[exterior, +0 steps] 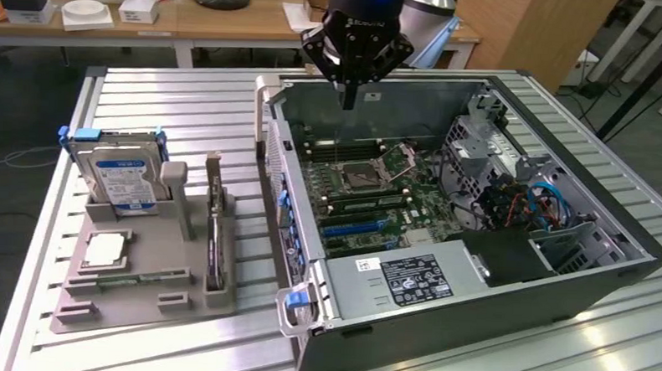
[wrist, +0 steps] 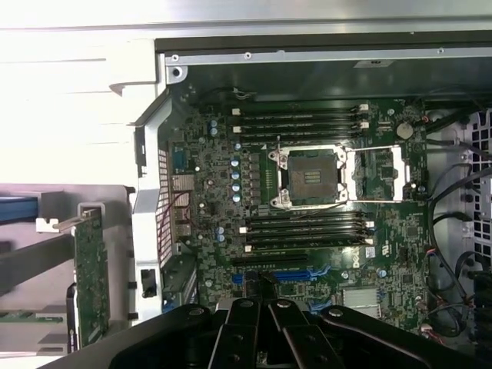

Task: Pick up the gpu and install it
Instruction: 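Reach for the gpu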

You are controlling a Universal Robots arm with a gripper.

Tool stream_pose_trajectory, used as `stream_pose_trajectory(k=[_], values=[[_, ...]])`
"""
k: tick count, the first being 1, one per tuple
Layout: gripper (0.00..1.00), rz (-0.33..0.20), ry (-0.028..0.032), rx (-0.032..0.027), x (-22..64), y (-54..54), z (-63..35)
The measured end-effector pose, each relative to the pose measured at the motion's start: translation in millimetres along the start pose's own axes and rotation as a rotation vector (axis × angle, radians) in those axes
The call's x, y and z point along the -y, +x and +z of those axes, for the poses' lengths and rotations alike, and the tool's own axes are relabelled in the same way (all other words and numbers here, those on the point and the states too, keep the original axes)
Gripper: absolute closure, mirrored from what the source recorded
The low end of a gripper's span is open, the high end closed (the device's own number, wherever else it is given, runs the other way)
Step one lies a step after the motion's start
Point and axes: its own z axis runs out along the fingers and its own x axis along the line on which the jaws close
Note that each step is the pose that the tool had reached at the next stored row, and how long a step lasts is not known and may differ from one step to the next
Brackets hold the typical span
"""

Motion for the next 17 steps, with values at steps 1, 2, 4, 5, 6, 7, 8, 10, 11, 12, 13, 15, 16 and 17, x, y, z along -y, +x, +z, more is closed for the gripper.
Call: stream_pose_trajectory(k=[1,2,4,5,6,7,8,10,11,12,13,15,16,17], values=[[0.89,-0.001,0.0000,0.0000,0.1,1.0,0.0],[0.89,-0.001,-0.0001,0.0000,0.1,1.9,0.0],[0.89,-0.002,-0.0001,-0.0001,0.2,3.8,-0.1],[0.89,-0.003,-0.0001,-0.0001,0.3,4.7,-0.1],[0.89,-0.003,-0.0001,-0.0002,0.4,5.6,-0.2],[0.89,-0.003,-0.0002,-0.0001,0.4,6.4,-0.1],[0.89,-0.004,-0.0003,0.0000,0.4,7.0,-0.1],[0.89,-0.005,-0.0001,-0.0003,0.6,8.5,-0.2],[0.89,-0.005,-0.0001,-0.0002,0.6,9.2,-0.2],[0.89,-0.005,-0.0002,-0.0002,0.6,9.9,-0.2],[0.89,-0.005,-0.0002,-0.0002,0.7,10.5,-0.2],[0.89,-0.006,-0.0002,-0.0002,0.8,11.6,-0.3],[0.89,-0.006,-0.0002,-0.0002,0.8,12.2,-0.3],[0.89,-0.006,-0.0001,-0.0002,0.8,12.8,-0.3]])
